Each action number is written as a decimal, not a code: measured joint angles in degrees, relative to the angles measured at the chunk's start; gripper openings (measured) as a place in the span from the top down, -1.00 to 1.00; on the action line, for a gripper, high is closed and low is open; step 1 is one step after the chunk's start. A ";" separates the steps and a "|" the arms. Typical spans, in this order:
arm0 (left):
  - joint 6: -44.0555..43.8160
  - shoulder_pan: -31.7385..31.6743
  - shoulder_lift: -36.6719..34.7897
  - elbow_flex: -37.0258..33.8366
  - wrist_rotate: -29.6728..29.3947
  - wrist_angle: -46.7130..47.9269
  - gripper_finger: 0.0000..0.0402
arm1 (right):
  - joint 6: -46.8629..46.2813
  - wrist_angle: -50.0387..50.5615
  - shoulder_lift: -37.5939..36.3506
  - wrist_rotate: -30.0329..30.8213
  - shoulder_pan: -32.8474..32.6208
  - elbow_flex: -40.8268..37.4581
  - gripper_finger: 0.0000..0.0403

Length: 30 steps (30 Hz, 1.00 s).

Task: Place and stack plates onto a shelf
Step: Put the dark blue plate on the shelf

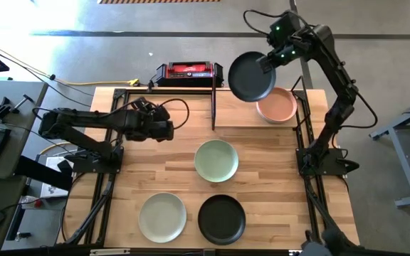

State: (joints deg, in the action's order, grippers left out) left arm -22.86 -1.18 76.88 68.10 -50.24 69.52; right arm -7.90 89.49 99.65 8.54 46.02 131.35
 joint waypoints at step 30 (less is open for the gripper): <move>0.43 -2.61 0.00 0.00 0.65 -0.35 0.15 | -16.64 -49.26 -16.89 -9.30 1.12 -63.38 1.00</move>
State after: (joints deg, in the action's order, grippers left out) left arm -22.44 -3.79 76.88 68.10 -49.58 69.17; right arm -24.54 40.23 82.76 -0.76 47.14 67.97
